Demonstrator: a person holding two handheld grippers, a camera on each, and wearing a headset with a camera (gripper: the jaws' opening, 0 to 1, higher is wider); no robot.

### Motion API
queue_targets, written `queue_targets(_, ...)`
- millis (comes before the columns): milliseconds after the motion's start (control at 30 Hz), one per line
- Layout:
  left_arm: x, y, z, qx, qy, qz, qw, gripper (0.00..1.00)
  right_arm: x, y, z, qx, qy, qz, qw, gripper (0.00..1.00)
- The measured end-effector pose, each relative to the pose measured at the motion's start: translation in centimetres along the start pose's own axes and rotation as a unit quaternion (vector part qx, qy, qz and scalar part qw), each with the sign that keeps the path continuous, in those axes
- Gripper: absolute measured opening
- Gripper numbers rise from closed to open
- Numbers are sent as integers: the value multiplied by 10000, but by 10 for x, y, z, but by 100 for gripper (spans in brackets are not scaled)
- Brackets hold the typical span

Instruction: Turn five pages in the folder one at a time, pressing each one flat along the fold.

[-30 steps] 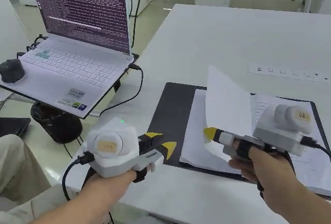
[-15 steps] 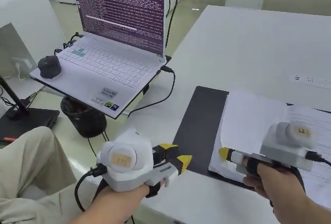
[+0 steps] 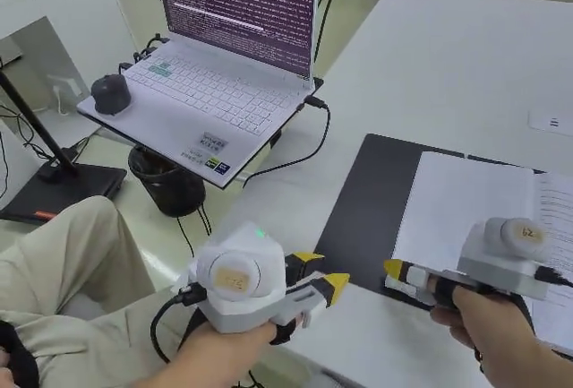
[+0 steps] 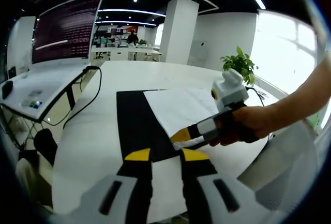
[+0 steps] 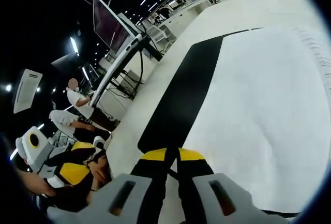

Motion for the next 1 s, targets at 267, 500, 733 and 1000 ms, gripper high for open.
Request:
queue_targets(267,-16,-4,-1,-115,113,108,9998,20,14,4,1,-34,-174,-237,9996,10)
queue_targets(500,-44,-17,-7,-296,231,362,9986,20,53,-11,-8,-246,-665,-246,9972,10)
queue_targets(733,-75,-35,-16,-512,308,623,9963,19,86,-40,-14,-518,-1046,-53,9931,10)
queue_targets(1000,-119,-40,-11,-619,519,641,9947,17,115,-64,-14,-763,-1292,211,9885,9)
Point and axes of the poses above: the centre of the closed fingertips' face, and the gripper's own axes: x roughly backward along the fingers, y roughly to its left, z roughly out of its underside, the point moved 10 cm from there along x, roughly backward along the fingers, and after that the axes turned 5 degrees about y, right-handed, at the moved point
